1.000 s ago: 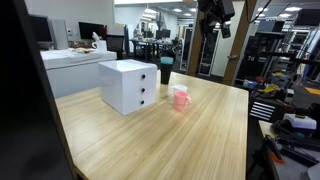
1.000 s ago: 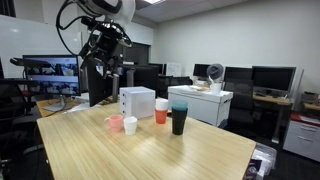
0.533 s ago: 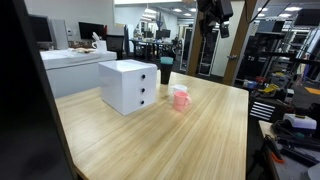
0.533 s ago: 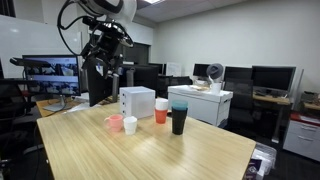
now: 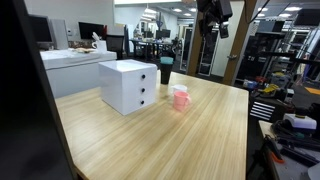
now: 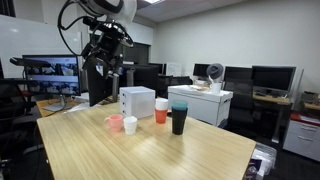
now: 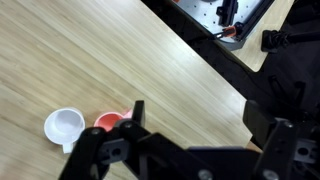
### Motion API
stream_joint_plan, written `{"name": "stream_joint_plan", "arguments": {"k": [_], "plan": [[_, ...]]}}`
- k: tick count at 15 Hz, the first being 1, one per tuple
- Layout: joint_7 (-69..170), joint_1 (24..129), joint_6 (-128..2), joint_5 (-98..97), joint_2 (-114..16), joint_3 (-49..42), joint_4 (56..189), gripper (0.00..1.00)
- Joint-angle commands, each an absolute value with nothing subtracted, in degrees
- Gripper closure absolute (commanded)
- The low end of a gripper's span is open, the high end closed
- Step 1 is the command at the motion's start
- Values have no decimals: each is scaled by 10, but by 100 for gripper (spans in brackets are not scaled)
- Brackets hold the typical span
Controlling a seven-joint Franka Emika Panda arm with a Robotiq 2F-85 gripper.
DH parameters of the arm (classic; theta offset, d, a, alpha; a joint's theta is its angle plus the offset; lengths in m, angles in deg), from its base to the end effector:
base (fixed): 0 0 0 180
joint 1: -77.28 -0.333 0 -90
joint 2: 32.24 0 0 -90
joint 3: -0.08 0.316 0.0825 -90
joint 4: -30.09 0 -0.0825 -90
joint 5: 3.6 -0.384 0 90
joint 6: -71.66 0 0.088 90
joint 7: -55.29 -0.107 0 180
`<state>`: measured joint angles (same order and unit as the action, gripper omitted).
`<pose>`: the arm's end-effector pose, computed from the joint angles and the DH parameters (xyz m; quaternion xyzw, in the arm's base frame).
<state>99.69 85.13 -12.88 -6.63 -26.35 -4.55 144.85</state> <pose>0.4657 -0.0979 0.4760 -0.9399 -0.2667 0.1710 0.1270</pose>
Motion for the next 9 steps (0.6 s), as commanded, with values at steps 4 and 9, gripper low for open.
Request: {"name": "stream_joint_plan", "arguments": {"k": [4, 9], "plan": [[982, 845, -234, -57, -304, -64, 1432, 0], [978, 849, -331, -63, -359, -68, 1397, 0]]}}
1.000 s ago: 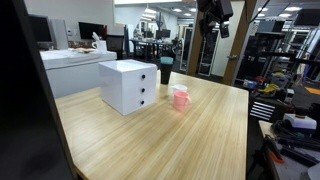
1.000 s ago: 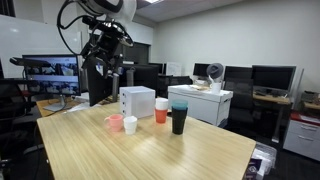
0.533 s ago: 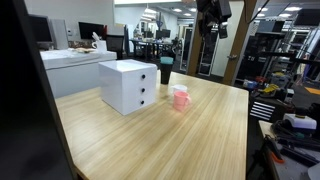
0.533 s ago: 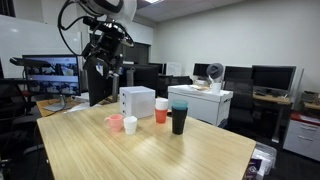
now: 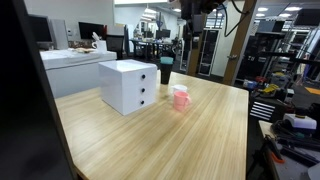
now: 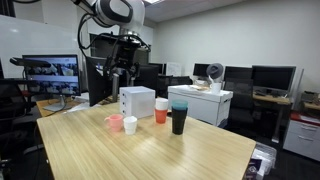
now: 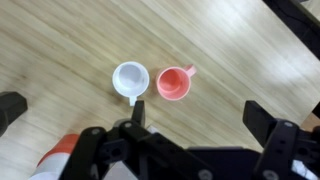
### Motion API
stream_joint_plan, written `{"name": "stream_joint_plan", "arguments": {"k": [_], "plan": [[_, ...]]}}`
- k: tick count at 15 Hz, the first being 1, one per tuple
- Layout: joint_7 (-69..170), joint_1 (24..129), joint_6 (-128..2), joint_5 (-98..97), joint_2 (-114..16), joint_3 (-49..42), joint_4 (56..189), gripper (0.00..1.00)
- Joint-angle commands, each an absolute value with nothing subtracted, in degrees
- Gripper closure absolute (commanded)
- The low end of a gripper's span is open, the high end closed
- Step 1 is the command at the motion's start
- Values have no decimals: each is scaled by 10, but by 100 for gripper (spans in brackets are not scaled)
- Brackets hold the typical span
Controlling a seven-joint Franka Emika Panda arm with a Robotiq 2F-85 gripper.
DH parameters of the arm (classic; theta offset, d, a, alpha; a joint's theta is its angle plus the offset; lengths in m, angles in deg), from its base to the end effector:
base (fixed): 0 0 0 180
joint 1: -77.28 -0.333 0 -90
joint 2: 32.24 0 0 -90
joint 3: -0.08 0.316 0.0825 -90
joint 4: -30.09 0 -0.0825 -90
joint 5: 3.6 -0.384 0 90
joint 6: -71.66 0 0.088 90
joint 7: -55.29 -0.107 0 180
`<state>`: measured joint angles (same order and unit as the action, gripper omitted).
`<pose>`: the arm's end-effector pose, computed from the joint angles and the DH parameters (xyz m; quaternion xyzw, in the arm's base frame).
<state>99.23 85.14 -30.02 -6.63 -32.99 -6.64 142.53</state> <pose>0.5209 -0.1306 0.4503 -0.9642 -0.2443 0.0754 0.0703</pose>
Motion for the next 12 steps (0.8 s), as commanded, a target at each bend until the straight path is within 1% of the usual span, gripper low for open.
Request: {"name": "stream_joint_plan", "arguments": {"k": [1, 9, 12], "plan": [[979, 849, -344, -66, -371, -66, 1383, 0], [977, 854, -433, -54, -460, -50, 1287, 0], [993, 859, -442, -53, -491, -47, 1258, 0]]}}
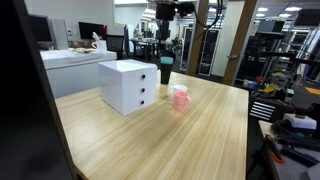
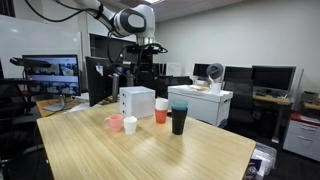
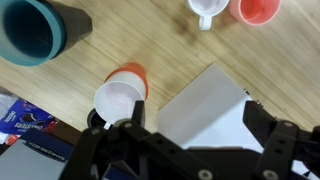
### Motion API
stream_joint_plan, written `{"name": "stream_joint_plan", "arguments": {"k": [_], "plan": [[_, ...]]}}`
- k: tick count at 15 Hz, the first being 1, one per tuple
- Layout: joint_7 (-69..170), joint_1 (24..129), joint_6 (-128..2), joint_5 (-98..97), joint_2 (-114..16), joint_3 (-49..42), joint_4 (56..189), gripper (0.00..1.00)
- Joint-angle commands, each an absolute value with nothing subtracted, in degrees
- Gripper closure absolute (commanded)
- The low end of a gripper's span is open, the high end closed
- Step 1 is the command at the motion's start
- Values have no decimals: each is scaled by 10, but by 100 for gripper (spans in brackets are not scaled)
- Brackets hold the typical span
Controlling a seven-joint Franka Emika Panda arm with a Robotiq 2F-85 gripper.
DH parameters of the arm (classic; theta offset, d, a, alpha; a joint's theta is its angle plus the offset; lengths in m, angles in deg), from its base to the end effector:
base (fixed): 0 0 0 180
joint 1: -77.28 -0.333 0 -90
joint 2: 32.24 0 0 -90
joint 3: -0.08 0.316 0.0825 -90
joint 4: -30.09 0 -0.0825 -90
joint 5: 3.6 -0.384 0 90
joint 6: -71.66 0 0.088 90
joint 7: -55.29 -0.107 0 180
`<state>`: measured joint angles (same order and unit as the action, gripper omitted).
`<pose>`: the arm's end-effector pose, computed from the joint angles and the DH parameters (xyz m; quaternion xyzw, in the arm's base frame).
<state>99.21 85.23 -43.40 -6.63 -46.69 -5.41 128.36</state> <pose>0.6213 -0.1406 0.4436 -0.9669 -0.2542 -0.0244 0.0007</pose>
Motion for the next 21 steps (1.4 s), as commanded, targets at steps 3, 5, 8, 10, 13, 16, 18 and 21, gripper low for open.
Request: {"name": "stream_joint_plan", "arguments": {"k": [3, 5, 8, 10, 13, 16, 18, 21], "plan": [[996, 860, -444, -51, -507, -42, 1246, 0], [996, 860, -417, -47, -513, -40, 1229, 0], [990, 862, -428, -58, -511, -37, 1238, 0], [990, 862, -427, -58, -511, -37, 1236, 0], [988, 865, -429, -63, -526, -37, 1233, 0], [988, 869, -456, -57, -552, -38, 1237, 0], [982, 871, -477, -53, -567, -38, 1238, 0], [978, 874, -506, -49, -589, -38, 1234, 0]]}}
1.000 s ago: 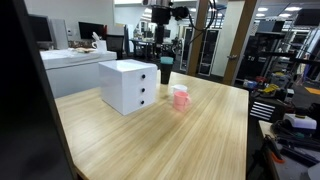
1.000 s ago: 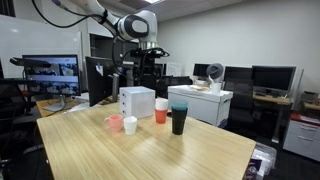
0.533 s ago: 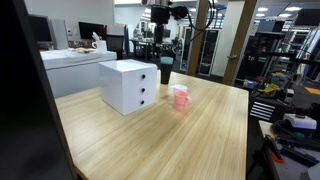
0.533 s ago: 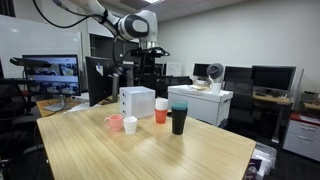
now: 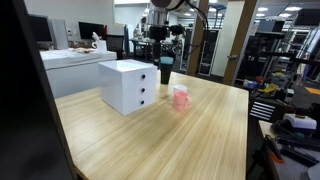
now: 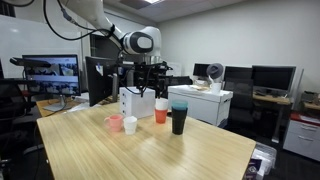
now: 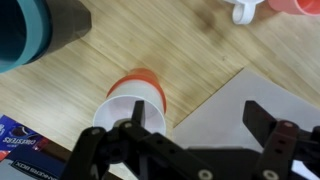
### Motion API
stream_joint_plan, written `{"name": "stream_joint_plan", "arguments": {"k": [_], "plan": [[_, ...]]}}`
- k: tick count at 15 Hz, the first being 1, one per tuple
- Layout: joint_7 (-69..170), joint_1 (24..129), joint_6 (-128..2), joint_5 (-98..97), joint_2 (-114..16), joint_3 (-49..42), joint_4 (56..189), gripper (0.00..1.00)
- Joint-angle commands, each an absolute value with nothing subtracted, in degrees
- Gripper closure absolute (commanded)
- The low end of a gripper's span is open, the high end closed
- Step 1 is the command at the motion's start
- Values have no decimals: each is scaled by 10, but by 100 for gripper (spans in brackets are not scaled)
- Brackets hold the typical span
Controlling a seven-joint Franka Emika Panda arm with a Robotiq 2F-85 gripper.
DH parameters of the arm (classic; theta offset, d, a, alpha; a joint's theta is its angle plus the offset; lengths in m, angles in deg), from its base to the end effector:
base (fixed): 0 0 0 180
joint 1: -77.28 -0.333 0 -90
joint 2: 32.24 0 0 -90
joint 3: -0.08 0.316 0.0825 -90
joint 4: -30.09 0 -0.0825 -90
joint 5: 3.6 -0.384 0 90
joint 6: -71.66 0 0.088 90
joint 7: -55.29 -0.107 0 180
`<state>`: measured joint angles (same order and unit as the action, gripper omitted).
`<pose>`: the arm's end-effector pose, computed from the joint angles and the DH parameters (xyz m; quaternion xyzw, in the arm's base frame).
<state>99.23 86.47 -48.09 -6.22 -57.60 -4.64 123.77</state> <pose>0.6572 -0.1538 0.3639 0.9677 0.2522 0.0073 0.0014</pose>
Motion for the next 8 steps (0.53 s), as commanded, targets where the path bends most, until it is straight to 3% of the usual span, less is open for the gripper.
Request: {"name": "stream_joint_plan", "arguments": {"k": [1, 8], "plan": [[977, 874, -516, -47, -593, -37, 1234, 0], [970, 877, -559, -44, -645, -35, 1226, 0]]}}
